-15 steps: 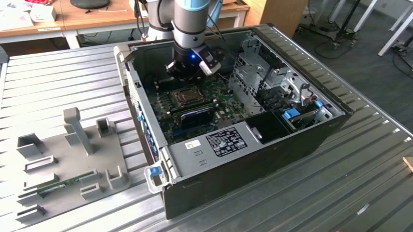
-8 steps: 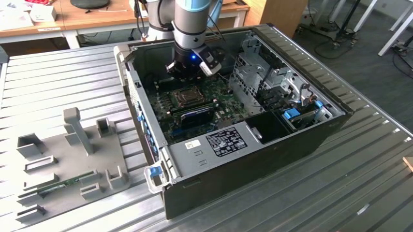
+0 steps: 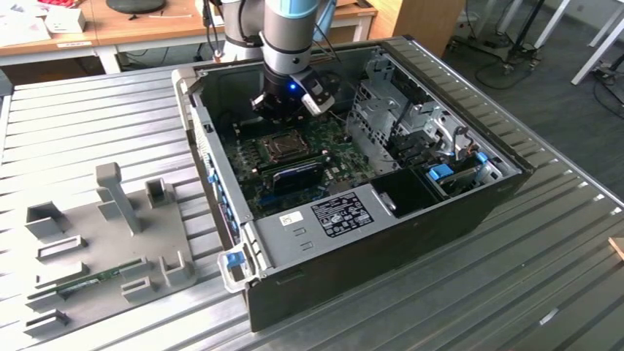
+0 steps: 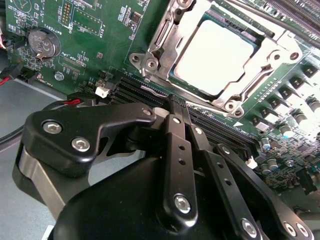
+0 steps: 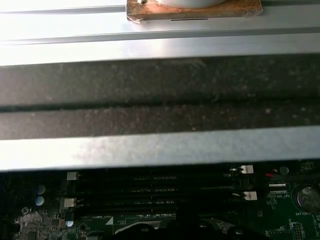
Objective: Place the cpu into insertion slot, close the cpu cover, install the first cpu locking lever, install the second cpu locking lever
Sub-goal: 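Install the first cpu locking lever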
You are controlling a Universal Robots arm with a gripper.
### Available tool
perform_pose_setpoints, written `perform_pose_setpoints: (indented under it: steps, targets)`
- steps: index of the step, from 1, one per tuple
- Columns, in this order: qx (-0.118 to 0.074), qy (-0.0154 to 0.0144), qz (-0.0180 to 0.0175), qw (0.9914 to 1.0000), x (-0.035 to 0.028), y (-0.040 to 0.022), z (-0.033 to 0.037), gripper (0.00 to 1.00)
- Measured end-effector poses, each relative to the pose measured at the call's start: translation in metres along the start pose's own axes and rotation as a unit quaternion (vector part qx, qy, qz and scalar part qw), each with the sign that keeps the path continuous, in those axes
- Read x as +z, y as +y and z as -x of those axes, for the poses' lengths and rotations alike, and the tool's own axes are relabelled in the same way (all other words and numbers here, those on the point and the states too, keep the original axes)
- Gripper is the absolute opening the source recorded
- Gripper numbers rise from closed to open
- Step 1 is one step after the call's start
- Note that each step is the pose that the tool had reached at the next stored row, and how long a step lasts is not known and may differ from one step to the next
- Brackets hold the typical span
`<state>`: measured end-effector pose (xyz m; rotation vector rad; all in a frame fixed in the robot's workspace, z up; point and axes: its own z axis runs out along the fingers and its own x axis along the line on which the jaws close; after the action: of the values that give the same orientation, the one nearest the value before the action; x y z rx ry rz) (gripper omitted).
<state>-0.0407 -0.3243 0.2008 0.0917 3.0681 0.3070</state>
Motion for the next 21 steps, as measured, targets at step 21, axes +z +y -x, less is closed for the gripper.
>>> perform_pose_setpoints:
  steps: [21]
  targets:
    - [0.0,0.0002,0.0041,0.99999,0.001,0.0031,-0.0002,0.11]
